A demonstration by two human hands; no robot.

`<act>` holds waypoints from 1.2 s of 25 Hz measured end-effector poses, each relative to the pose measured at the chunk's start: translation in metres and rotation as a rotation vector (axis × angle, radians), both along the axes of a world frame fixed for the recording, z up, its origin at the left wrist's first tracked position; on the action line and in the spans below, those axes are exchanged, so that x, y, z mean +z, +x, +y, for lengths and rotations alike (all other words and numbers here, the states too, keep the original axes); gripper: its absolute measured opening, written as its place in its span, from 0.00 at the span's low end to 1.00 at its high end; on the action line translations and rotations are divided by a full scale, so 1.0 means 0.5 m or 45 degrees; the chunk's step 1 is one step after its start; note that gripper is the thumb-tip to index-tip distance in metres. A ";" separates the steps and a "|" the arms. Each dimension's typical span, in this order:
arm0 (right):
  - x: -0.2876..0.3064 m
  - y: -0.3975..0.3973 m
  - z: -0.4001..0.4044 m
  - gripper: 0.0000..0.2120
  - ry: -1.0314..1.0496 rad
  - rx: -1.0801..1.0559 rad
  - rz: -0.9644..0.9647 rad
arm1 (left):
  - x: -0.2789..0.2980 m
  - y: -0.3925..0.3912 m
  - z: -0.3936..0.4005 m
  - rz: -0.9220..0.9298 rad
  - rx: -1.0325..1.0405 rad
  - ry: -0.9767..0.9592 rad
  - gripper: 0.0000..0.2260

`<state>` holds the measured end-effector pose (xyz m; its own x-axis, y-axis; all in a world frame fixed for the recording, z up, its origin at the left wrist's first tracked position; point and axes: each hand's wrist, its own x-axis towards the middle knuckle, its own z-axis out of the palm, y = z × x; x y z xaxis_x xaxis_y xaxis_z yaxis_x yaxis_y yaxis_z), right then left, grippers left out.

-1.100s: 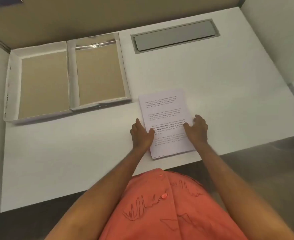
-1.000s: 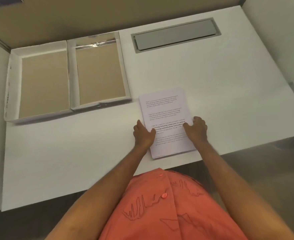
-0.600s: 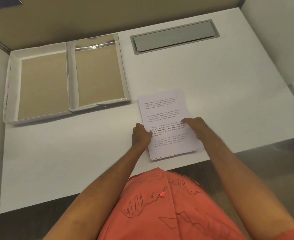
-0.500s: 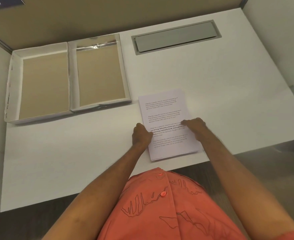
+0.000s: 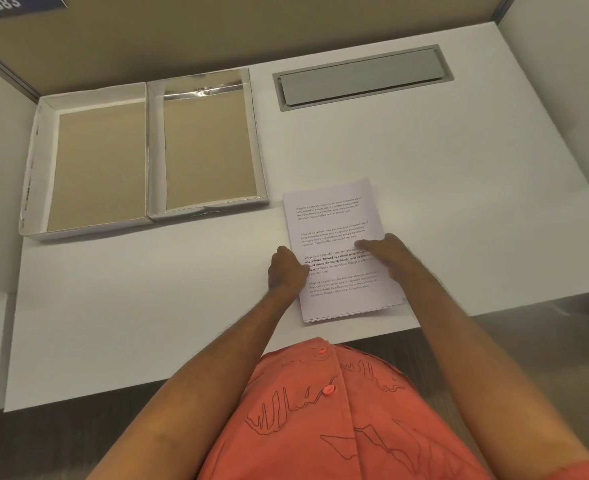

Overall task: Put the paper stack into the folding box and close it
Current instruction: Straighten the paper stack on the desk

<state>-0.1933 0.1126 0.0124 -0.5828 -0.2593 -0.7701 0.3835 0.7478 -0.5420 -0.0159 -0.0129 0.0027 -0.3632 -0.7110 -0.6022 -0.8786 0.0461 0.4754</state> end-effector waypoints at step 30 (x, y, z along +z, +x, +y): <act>0.028 -0.039 0.010 0.21 -0.418 0.230 -0.165 | -0.002 0.004 -0.002 0.052 0.060 0.027 0.18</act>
